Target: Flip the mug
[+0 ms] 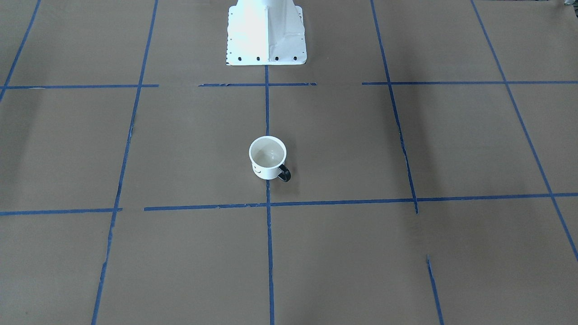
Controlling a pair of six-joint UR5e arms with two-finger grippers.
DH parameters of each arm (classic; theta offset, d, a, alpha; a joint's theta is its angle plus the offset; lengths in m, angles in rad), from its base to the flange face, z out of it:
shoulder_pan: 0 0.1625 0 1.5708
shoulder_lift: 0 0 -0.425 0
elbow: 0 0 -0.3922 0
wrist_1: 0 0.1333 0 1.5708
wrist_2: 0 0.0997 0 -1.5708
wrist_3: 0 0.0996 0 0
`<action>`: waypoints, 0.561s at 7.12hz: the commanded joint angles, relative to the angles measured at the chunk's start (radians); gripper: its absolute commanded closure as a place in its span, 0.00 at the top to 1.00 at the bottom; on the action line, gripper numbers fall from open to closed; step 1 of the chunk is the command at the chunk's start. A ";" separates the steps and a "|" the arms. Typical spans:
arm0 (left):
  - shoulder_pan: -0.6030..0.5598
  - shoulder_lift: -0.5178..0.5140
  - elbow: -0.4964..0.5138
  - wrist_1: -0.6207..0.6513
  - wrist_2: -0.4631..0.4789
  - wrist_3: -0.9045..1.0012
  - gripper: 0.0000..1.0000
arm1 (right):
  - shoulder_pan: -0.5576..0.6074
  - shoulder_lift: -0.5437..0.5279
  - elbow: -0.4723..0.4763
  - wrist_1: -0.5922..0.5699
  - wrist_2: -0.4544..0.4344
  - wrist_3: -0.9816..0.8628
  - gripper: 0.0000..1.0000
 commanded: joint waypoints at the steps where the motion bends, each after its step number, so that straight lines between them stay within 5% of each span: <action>1: 0.002 -0.009 0.022 -0.024 0.000 -0.001 1.00 | 0.000 0.000 0.000 0.000 0.000 0.000 1.00; 4: 0.009 -0.034 0.041 -0.015 0.004 0.002 1.00 | 0.000 0.000 0.000 0.000 0.000 0.000 1.00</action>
